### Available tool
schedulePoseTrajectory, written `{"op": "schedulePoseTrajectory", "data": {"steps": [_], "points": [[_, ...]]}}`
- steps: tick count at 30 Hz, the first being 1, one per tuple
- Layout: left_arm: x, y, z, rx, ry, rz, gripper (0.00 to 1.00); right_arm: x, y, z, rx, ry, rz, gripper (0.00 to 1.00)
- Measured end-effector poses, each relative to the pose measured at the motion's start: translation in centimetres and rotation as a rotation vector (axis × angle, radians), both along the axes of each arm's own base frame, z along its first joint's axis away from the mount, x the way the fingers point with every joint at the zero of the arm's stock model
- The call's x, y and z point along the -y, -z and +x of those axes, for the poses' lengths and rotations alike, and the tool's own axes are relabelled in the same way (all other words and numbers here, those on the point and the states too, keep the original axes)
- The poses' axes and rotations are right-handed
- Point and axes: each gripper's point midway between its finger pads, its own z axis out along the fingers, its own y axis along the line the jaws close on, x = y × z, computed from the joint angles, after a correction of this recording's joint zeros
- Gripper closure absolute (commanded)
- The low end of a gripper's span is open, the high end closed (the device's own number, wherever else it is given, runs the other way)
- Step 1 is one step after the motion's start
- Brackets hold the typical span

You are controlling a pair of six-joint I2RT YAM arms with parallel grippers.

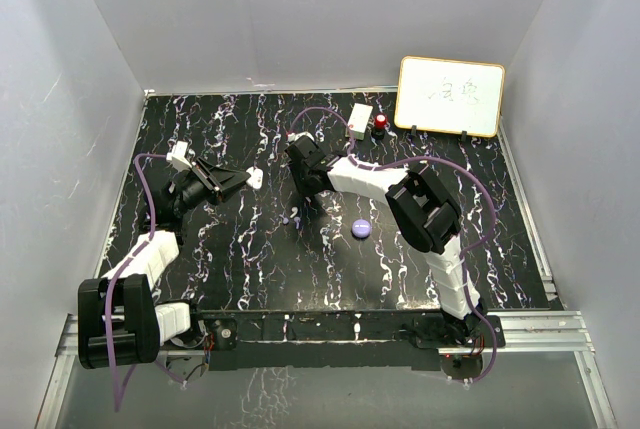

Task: Insert the wireless bluetooth earbuds into the charging case
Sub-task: Pick up the earbud from the center of the board.

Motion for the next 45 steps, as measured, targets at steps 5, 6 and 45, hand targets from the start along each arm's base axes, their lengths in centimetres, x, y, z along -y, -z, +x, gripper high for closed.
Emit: {"op": "schedulePoseTrajectory", "data": {"steps": [5, 6, 45], "points": [[0.0, 0.0, 0.0, 0.0, 0.001, 0.0, 1.0, 0.0, 0.0, 0.0, 0.001, 0.01, -0.001, 0.71], [0.0, 0.0, 0.0, 0.0, 0.002, 0.0, 1.0, 0.0, 0.0, 0.0, 0.001, 0.011, -0.001, 0.71], [2.5, 1.5, -0.2, -0.037, 0.039, 0.015, 1.0, 3.3, -9.8, -0.7, 0.084, 0.026, 0.447, 0.91]]}}
